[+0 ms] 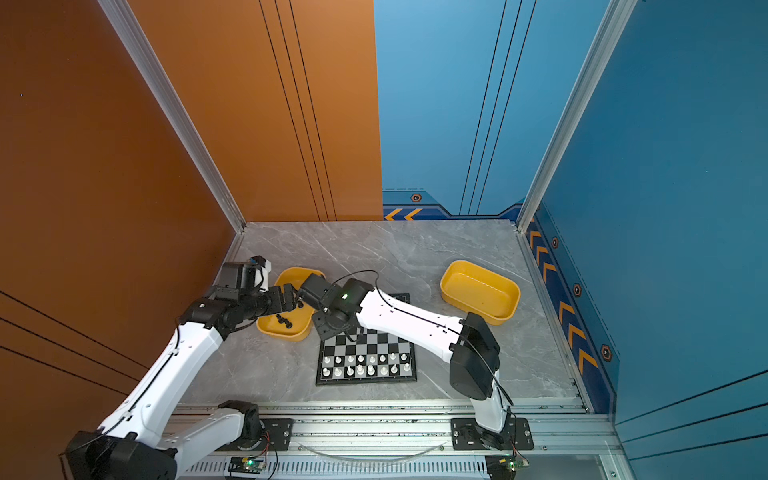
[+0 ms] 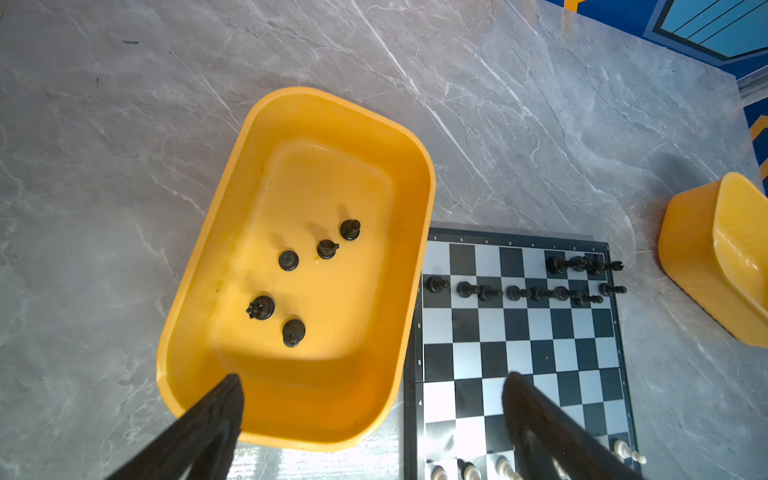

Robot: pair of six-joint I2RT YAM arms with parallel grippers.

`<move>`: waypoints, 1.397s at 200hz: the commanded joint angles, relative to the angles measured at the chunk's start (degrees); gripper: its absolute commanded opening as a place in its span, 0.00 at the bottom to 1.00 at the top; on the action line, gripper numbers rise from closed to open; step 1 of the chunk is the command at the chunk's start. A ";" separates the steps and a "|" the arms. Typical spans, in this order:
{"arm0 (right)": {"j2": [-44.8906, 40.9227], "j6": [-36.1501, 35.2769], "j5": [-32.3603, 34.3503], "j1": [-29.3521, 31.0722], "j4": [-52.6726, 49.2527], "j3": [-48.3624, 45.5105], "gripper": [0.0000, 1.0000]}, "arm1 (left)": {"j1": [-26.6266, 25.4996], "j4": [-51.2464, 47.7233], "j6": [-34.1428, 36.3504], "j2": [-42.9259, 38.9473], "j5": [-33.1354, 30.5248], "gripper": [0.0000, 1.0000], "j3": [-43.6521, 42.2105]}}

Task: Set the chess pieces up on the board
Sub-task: 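Lift the right gripper away from the board toward the emptied white tray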

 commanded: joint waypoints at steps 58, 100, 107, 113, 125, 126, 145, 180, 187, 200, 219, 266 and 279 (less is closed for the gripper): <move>-6.91 -6.91 0.69 -17.67 -4.25 -0.73 0.42 | -2.76 -1.29 -5.57 4.46 -4.80 0.99 5.09; -10.50 -9.15 -3.13 -24.48 -3.97 -5.39 0.44 | -6.22 -3.47 -9.25 7.08 -10.14 0.97 5.90; -11.07 -9.26 -4.17 -25.15 -3.58 -6.24 0.44 | -6.58 -3.98 -9.93 7.85 -10.84 0.97 6.19; -11.51 -9.34 -5.06 -25.68 -3.04 -6.91 0.45 | -6.91 -4.28 -10.36 8.49 -11.24 0.96 6.47; -12.03 -9.52 -6.49 -26.46 -2.17 -8.08 0.45 | -7.71 -4.32 -11.13 9.55 -12.11 0.95 6.87; -12.02 -9.52 -6.57 -26.51 -2.16 -8.10 0.45 | -7.80 -4.29 -11.19 9.62 -12.19 0.95 6.91; -11.54 -9.94 -8.17 -27.50 -1.68 -8.01 0.46 | -9.77 -4.36 -12.13 11.44 -14.22 0.95 7.90; -11.12 -10.77 -10.93 -30.71 0.51 -7.06 0.46 | -12.98 -4.88 -12.41 15.04 -17.40 0.95 10.76; -11.13 -10.77 -11.93 -31.84 1.10 -6.98 0.47 | -13.37 -5.24 -12.48 15.64 -17.91 0.95 11.52; -11.04 -10.24 -14.36 -33.99 1.61 -6.38 0.47 | -13.74 -5.80 -12.42 16.78 -17.98 0.95 13.14; -10.91 -9.79 -17.07 -36.96 2.77 -5.93 0.49 | -14.20 -6.31 -10.77 18.34 -18.80 0.96 15.36; -8.67 -7.57 -20.56 -40.44 3.66 -4.43 0.50 | -14.66 -9.85 -6.64 22.86 -20.21 0.96 20.99; -8.59 -7.59 -20.50 -40.53 3.67 -4.51 0.50 | -14.63 -10.61 -4.96 23.84 -20.33 0.96 22.39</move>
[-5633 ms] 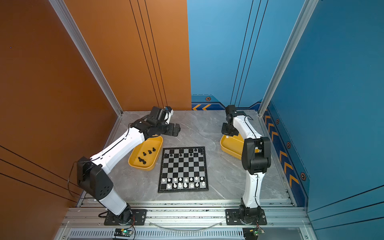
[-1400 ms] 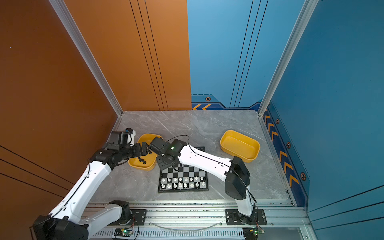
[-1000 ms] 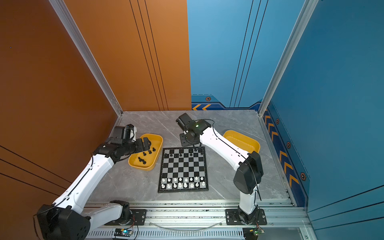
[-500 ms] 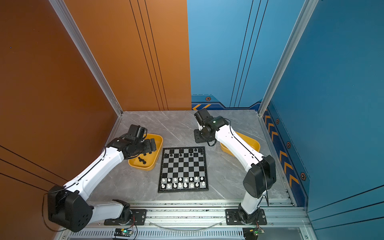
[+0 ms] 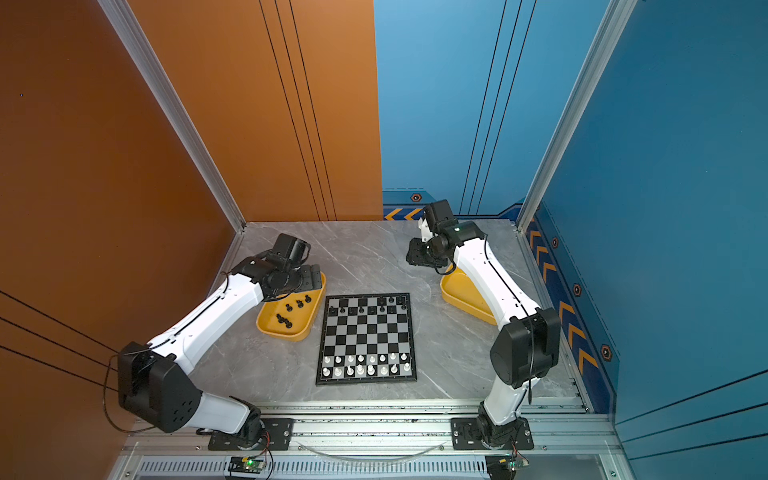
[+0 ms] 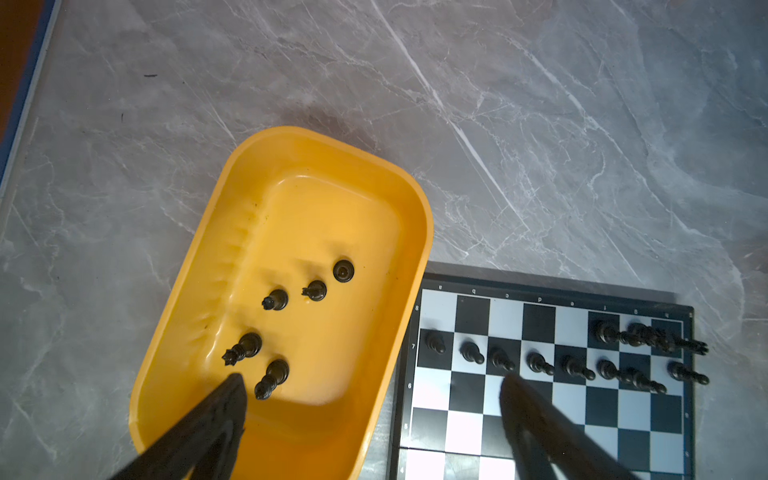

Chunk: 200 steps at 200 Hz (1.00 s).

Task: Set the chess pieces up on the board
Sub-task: 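Lift the right gripper away from the board toward the emptied white tray, then lower the left gripper into the black-piece tray over a tall black piece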

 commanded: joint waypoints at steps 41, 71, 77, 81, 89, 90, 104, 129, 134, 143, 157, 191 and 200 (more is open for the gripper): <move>1.43 0.74 -1.40 0.19 0.67 2.55 0.51 | -0.63 -5.67 9.80 4.42 -2.94 0.96 7.51; 1.46 0.34 -0.49 0.53 -0.25 4.38 0.54 | 0.46 -5.73 12.70 6.10 -1.91 0.97 7.58; 1.50 0.39 -0.43 0.58 -0.39 4.38 0.55 | 0.76 -5.66 13.17 6.53 -1.49 0.97 7.61; 1.52 0.43 -0.31 0.61 -0.46 4.38 0.55 | 1.11 -5.67 13.43 6.84 -1.27 0.97 7.76; 1.36 0.57 0.10 0.70 -0.55 4.39 0.56 | 1.53 -5.67 13.89 7.53 -0.70 0.97 8.04; 1.35 0.56 0.13 0.71 -0.57 4.38 0.56 | 1.59 -5.66 13.87 7.65 -0.64 0.97 8.11; 1.28 0.65 0.76 0.95 -1.03 4.38 0.57 | 2.24 -5.65 14.51 8.97 0.47 0.97 9.11; 0.97 0.98 2.35 1.24 -1.20 4.31 0.58 | 3.10 -5.77 15.65 11.25 2.03 0.97 10.42; 0.99 1.15 2.56 1.24 -1.15 4.41 0.58 | 3.21 -5.82 15.96 11.53 2.13 0.97 10.51; 1.06 1.43 2.87 1.24 -1.15 4.36 0.58 | 3.67 -5.91 16.37 11.97 2.31 0.97 10.48; 1.36 1.86 2.99 1.32 -1.19 4.33 0.58 | 4.65 -5.90 16.96 12.33 2.91 0.95 10.38; 2.47 2.32 3.61 1.80 -1.81 7.22 0.58 | 7.39 -5.86 17.36 13.68 5.53 0.87 10.64; 2.91 2.33 3.67 1.98 -2.07 7.83 0.58 | 7.58 -5.90 17.45 14.23 5.82 0.87 10.74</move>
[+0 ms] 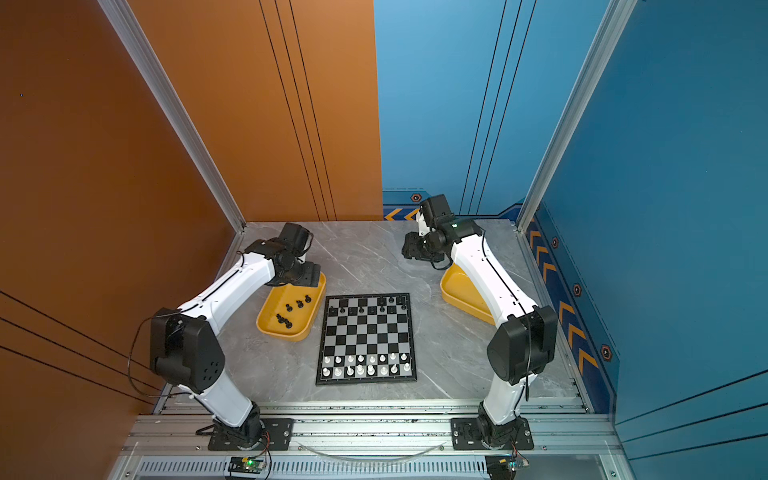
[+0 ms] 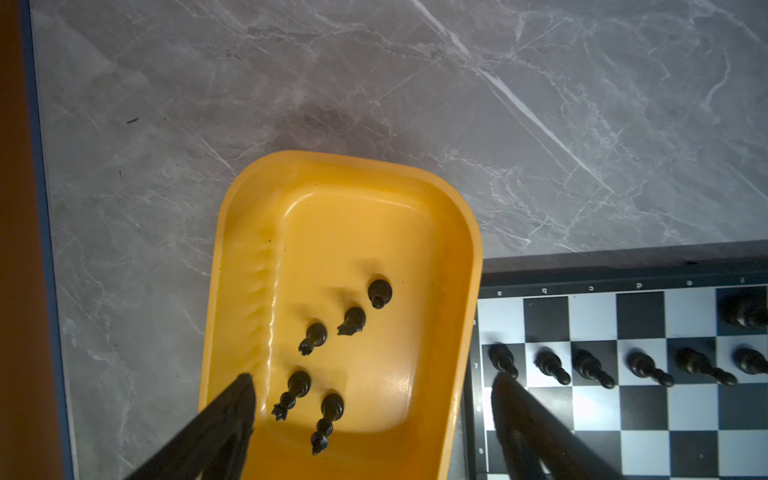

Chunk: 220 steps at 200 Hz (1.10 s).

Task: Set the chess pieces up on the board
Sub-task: 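Lower the left gripper into the black-piece tray over a tall black piece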

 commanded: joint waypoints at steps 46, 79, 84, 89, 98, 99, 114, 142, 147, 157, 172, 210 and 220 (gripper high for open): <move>3.96 0.68 2.14 1.70 -3.87 6.30 0.60 | 1.37 -1.32 1.71 5.00 3.44 0.83 2.10; 4.83 0.48 2.23 1.72 -4.59 7.26 0.61 | 1.60 -1.32 1.61 6.92 3.80 0.82 2.38; 4.97 0.48 2.22 1.76 -4.74 7.44 0.61 | 1.60 -1.31 1.62 7.13 3.80 0.82 2.47; 5.13 0.44 2.23 1.75 -4.89 7.58 0.61 | 1.67 -1.29 1.55 7.39 3.70 0.82 2.42; 5.47 0.46 2.19 1.71 -5.16 7.96 0.61 | 1.78 -1.28 1.42 7.74 3.74 0.82 2.43; 5.52 0.38 2.21 1.71 -5.19 7.97 0.61 | 1.78 -1.30 1.39 7.76 3.71 0.82 2.48; 5.89 0.22 2.31 1.70 -5.57 8.58 0.61 | 1.86 -1.24 1.27 8.34 3.90 0.82 2.46; 6.40 0.13 2.39 1.68 -5.75 9.07 0.61 | 1.79 -1.30 1.31 9.08 4.27 0.77 2.63; 6.49 0.13 2.38 1.70 -5.84 9.13 0.61 | 1.80 -1.32 1.35 9.19 4.22 0.76 2.65; 6.66 0.24 2.40 1.62 -5.77 9.29 0.61 | 1.85 -1.30 1.44 9.31 4.15 0.74 2.63; 6.92 0.30 2.36 1.62 -5.87 9.39 0.61 | 2.02 -1.25 1.53 9.68 3.87 0.70 2.63; 7.38 0.49 2.35 1.92 -5.97 9.70 0.62 | 2.65 -1.26 1.61 10.57 4.08 0.67 2.63; 7.50 0.48 2.47 2.12 -6.01 9.65 0.62 | 2.88 -1.25 1.62 10.92 4.26 0.66 2.63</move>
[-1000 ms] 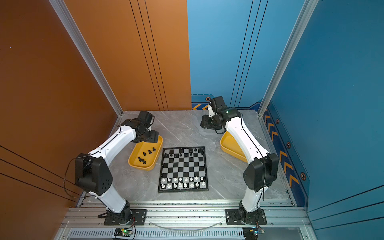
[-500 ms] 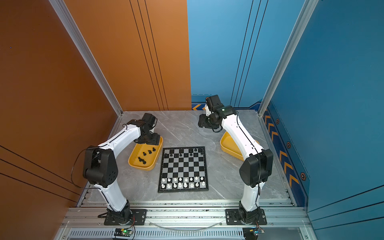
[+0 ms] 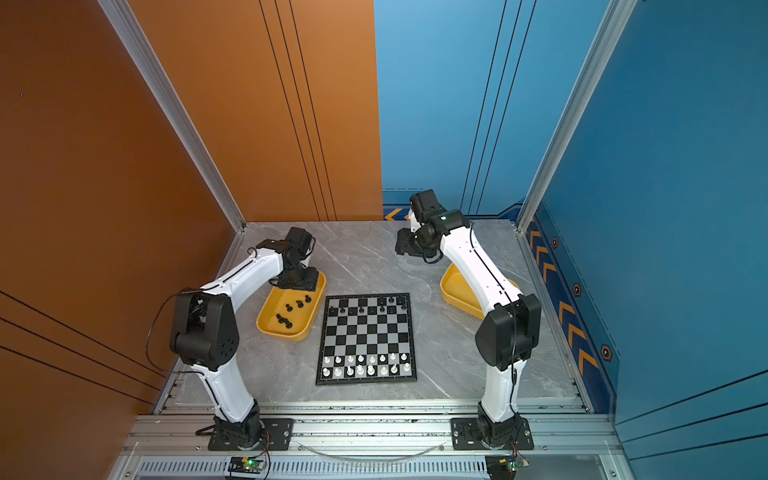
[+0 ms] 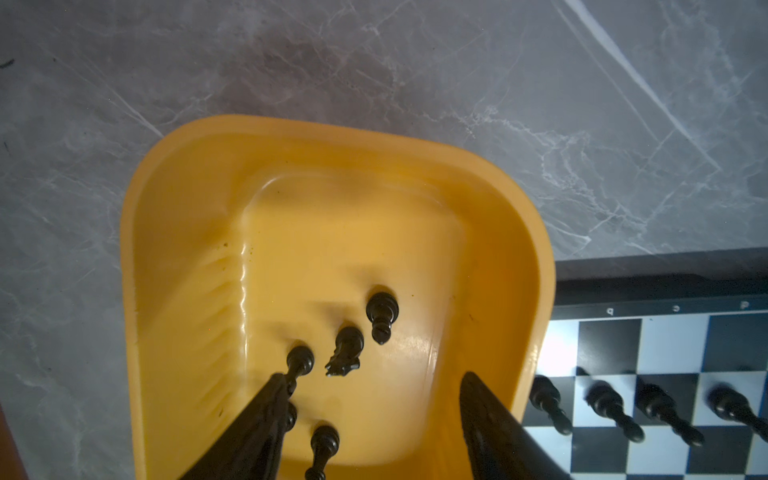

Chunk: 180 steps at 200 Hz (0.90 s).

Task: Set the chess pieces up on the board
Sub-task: 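Lower the left gripper into the black-piece tray over a tall black piece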

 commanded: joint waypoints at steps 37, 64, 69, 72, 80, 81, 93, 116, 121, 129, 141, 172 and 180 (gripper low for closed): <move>0.57 0.02 1.44 1.20 -2.52 1.72 0.62 | 1.06 -1.06 0.37 2.93 1.29 0.63 1.63; 0.48 0.02 1.85 1.45 -2.83 1.53 0.62 | 1.19 -1.10 0.72 4.01 1.34 0.59 1.87; 0.40 0.02 1.99 1.47 -2.87 1.46 0.62 | 1.20 -1.10 0.72 4.09 1.35 0.58 1.78; 0.42 0.04 2.01 1.47 -2.87 1.44 0.62 | 1.16 -1.07 0.72 4.04 1.35 0.57 1.76; 0.35 0.03 2.16 1.51 -2.98 1.42 0.62 | 1.21 -1.10 0.77 4.25 1.42 0.57 1.80; 0.36 0.03 2.21 1.54 -2.97 1.38 0.62 | 1.26 -1.10 0.75 4.27 1.42 0.57 1.77; 0.26 0.08 2.40 1.56 -3.05 1.29 0.62 | 1.22 -1.06 0.72 4.31 1.36 0.57 1.73; 0.23 0.02 2.67 1.82 -3.14 1.31 0.62 | 1.47 -1.10 0.79 4.61 1.64 0.55 1.82; 0.24 0.02 2.71 1.90 -3.14 1.18 0.62 | 1.42 -1.11 0.81 4.67 1.60 0.55 1.83; 0.23 0.02 2.78 1.99 -3.22 1.21 0.62 | 1.56 -1.10 0.81 4.76 1.69 0.55 1.84; 0.34 0.02 2.82 2.08 -3.23 1.17 0.62 | 1.57 -1.10 0.81 4.81 1.70 0.54 1.83; 0.29 0.03 2.96 2.09 -3.25 1.35 0.62 | 1.66 -1.08 0.64 4.96 2.03 0.53 1.91; 0.35 -0.06 2.96 2.09 -3.34 1.52 0.62 | 1.66 -1.06 0.51 5.05 2.19 0.52 1.97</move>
